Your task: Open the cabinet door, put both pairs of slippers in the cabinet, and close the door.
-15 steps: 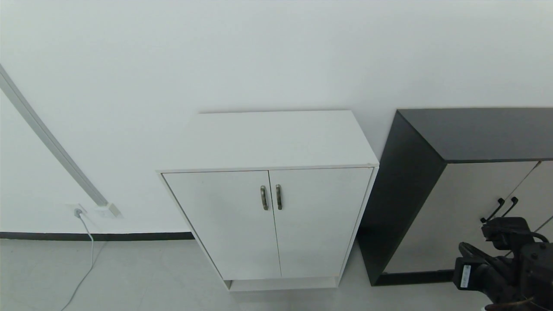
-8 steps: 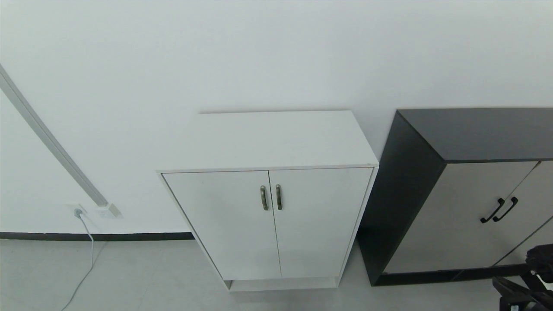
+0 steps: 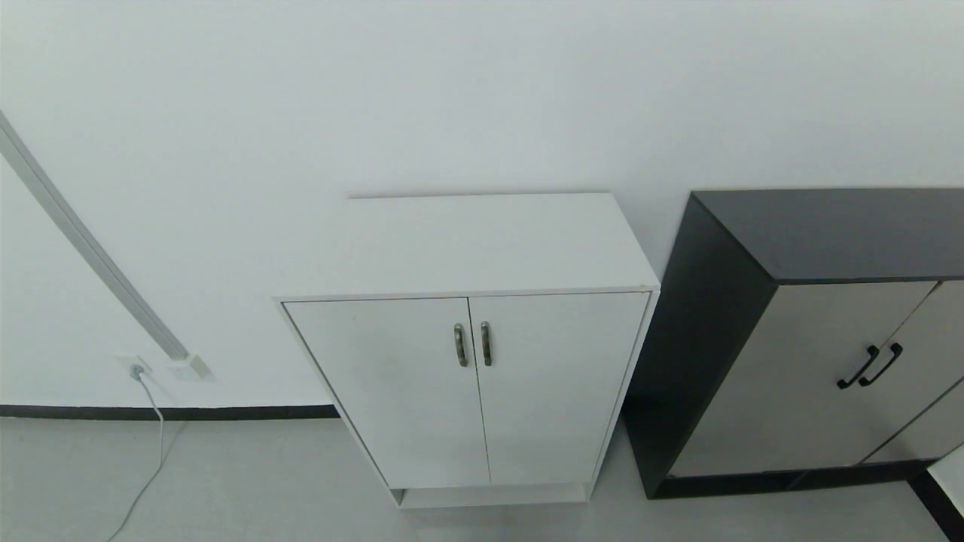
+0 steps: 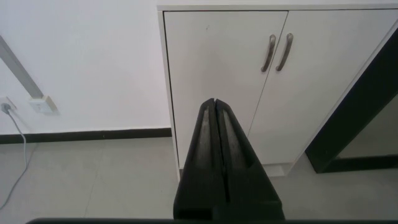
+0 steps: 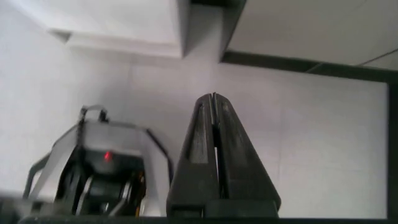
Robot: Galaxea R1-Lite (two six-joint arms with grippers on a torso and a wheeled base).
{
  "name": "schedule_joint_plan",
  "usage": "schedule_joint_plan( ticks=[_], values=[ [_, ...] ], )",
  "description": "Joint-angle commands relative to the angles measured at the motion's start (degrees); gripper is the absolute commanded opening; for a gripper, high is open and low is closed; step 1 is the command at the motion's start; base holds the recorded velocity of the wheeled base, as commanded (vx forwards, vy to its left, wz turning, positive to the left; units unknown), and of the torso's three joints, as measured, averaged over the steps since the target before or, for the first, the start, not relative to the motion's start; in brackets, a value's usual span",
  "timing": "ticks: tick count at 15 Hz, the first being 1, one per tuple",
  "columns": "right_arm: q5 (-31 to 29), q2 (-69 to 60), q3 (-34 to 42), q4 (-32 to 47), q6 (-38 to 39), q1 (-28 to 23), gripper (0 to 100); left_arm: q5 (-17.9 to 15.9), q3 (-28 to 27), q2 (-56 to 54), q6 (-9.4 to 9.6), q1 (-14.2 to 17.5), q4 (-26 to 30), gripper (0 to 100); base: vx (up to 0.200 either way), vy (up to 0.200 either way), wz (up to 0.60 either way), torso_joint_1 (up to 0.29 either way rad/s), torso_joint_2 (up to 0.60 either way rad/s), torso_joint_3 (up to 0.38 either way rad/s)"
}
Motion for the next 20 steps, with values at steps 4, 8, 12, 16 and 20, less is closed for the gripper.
schedule_joint_plan(
  ticks=[4, 8, 12, 16, 20],
  values=[
    [9.4, -16.4, -0.5, 10.2, -2.1, 0.6, 0, 0.0, 0.0, 0.1, -0.01, 0.0, 0.0, 0, 0.000, 0.000, 0.00, 0.000, 0.00, 0.000],
    [12.7, -18.5, -0.4, 10.2, -4.3, 0.5, 0, 0.0, 0.0, 0.1, -0.01, 0.0, 0.0, 0, 0.000, 0.000, 0.00, 0.000, 0.00, 0.000],
    [12.8, -22.8, -0.5, 10.2, -5.6, -7.5, 0, 0.0, 0.0, 0.1, -0.01, 0.0, 0.0, 0, 0.000, 0.000, 0.00, 0.000, 0.00, 0.000],
    [12.9, -31.5, -0.5, 10.2, -5.6, -22.7, 0, 0.0, 0.0, 0.1, -0.01, 0.0, 0.0, 0, 0.000, 0.000, 0.00, 0.000, 0.00, 0.000],
    [12.8, -38.5, -0.3, 10.2, -5.1, -25.2, 0, 0.0, 0.0, 0.1, -0.01, 0.0, 0.0, 0, 0.000, 0.000, 0.00, 0.000, 0.00, 0.000]
  ],
)
